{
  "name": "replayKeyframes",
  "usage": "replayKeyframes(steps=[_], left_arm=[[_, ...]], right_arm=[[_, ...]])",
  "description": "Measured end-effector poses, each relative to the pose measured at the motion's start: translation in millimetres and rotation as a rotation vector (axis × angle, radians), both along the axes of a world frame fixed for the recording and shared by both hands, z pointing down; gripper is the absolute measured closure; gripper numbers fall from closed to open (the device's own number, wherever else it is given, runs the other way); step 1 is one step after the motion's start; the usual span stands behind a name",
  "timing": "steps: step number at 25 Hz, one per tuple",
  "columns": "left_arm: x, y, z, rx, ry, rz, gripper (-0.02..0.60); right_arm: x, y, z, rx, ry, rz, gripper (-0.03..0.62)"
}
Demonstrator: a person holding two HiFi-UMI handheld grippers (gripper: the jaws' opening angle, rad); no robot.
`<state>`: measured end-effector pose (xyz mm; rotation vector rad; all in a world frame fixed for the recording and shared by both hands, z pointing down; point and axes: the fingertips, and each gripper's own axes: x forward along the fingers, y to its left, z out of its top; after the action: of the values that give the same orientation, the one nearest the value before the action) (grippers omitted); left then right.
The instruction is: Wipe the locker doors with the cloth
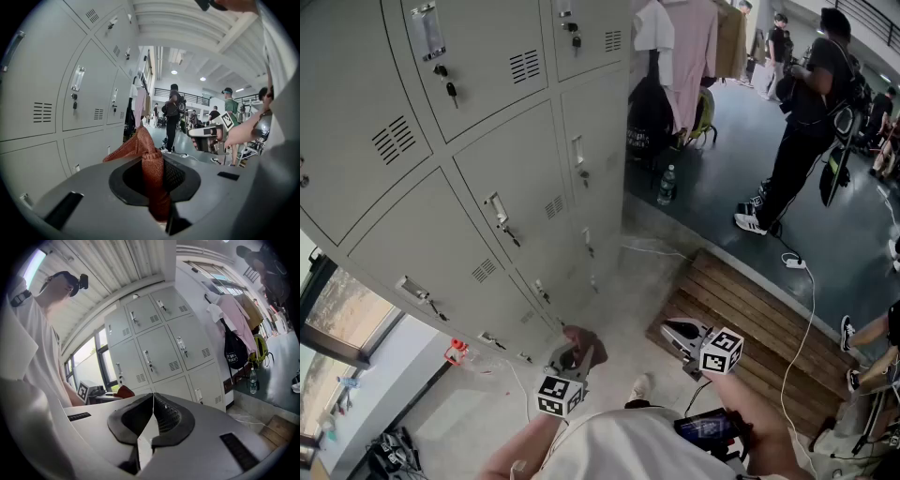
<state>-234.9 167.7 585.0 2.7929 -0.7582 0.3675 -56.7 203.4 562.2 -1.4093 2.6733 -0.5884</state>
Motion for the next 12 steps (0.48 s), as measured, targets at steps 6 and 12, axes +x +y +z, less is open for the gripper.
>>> replayKeyframes(steps=[6, 12], left_arm=[[78.1, -39.3, -18.0, 0.016, 0.016, -0.003, 0.543], [131.3, -65.4, -18.0, -0.004, -0.014, -0.01, 0.543]], right_arm=[[69.9, -37.2, -11.2, 0.019, -0.008, 0.0, 0.577], [121.8, -64.7, -3.6, 0.01, -0.05, 0.003, 0.577]])
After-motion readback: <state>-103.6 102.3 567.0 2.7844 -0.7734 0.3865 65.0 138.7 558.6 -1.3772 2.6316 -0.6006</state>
